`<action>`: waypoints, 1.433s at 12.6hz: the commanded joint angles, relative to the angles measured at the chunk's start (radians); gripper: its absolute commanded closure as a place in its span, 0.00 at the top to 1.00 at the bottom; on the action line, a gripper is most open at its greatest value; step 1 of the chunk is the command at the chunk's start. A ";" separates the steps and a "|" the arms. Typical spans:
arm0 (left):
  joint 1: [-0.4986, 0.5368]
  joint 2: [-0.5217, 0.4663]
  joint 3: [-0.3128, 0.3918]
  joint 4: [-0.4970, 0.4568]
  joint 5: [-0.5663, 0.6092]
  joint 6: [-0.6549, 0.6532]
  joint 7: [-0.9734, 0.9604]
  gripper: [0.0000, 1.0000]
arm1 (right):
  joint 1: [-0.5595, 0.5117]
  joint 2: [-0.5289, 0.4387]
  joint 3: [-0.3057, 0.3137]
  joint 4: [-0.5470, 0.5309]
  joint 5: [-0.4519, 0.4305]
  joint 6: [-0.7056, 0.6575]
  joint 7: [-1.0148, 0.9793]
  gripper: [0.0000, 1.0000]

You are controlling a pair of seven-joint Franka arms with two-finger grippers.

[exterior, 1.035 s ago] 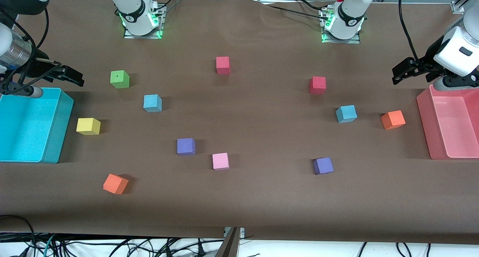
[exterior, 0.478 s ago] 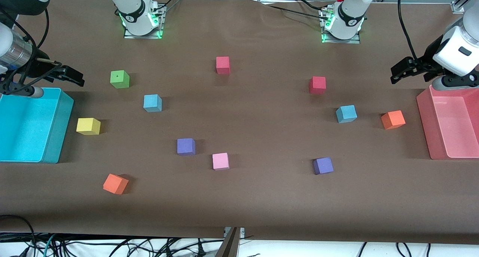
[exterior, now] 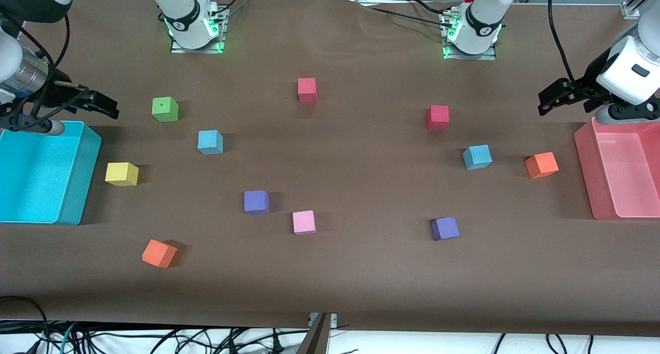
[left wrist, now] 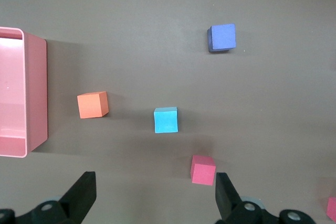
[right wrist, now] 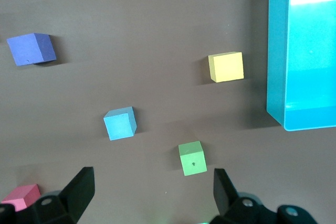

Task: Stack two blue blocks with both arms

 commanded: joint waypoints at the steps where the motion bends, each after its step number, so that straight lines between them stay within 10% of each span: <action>1: 0.005 0.007 -0.001 0.029 -0.022 -0.023 0.017 1.00 | 0.003 -0.015 0.000 -0.046 0.012 -0.007 -0.009 1.00; 7: 0.005 0.007 0.003 0.029 -0.022 -0.023 0.025 1.00 | 0.006 -0.024 0.072 -0.235 0.010 0.043 -0.008 0.99; 13: 0.002 -0.006 -0.005 0.024 -0.022 -0.023 0.017 1.00 | 0.007 0.005 0.168 -0.615 0.012 0.633 -0.006 0.99; 18: 0.000 -0.009 -0.005 0.021 -0.022 -0.023 0.015 1.00 | 0.010 0.152 0.187 -0.677 0.012 0.885 0.008 0.99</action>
